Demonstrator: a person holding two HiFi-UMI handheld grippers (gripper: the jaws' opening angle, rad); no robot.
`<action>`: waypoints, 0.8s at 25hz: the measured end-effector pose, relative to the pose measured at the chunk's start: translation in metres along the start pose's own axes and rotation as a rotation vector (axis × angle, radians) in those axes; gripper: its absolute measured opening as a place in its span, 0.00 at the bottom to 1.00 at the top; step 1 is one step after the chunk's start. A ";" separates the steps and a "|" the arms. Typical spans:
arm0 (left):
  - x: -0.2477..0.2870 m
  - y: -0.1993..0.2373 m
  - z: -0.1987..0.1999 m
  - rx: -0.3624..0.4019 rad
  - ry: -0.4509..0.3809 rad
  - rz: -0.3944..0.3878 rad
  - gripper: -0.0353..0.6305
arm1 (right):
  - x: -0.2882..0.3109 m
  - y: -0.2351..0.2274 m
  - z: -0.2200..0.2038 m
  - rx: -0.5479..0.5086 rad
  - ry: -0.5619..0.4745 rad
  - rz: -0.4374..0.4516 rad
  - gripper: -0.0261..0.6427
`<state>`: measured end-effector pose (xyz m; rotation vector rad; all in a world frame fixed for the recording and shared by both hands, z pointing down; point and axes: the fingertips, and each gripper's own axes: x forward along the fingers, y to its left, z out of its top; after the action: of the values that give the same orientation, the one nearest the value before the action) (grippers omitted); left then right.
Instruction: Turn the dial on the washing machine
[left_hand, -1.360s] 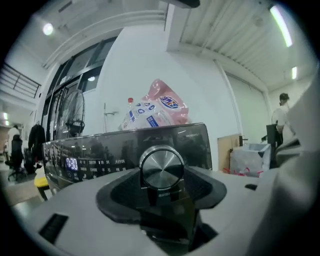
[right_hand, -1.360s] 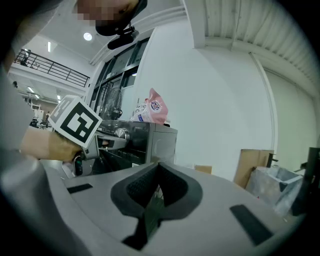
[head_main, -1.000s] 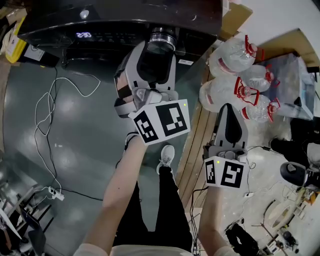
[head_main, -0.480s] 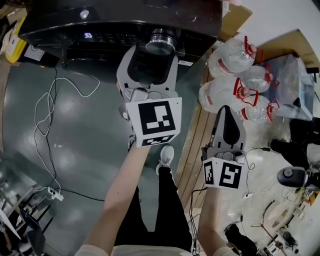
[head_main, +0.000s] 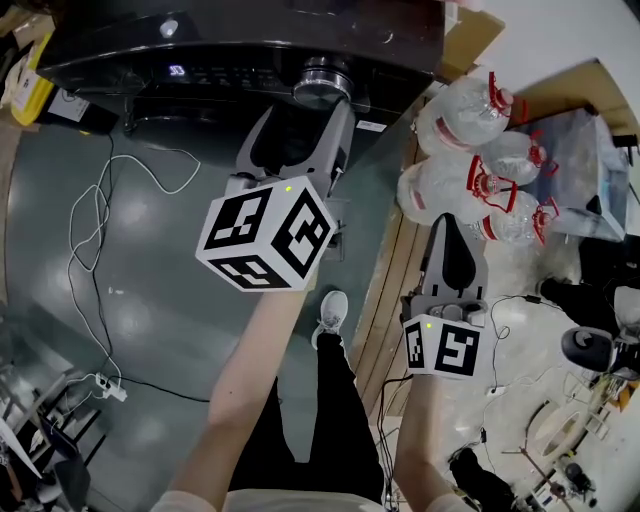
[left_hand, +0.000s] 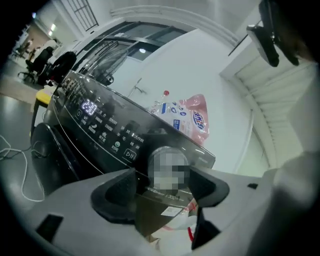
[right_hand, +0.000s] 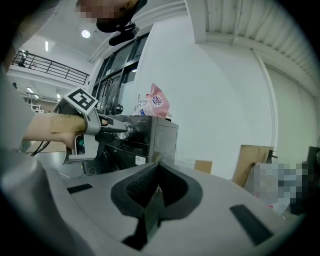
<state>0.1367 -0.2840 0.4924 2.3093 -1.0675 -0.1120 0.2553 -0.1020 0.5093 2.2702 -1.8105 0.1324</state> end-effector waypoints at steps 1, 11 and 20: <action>0.001 -0.002 0.002 -0.027 -0.002 -0.011 0.53 | 0.000 0.000 0.000 0.001 0.001 0.001 0.04; 0.011 -0.007 0.008 -0.167 -0.008 -0.061 0.45 | 0.002 0.000 -0.004 -0.007 0.009 0.010 0.04; 0.012 -0.012 0.001 0.064 0.000 -0.032 0.46 | -0.001 0.003 -0.012 0.000 0.023 0.022 0.04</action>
<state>0.1529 -0.2870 0.4869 2.3836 -1.0490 -0.0917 0.2531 -0.0985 0.5211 2.2400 -1.8244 0.1622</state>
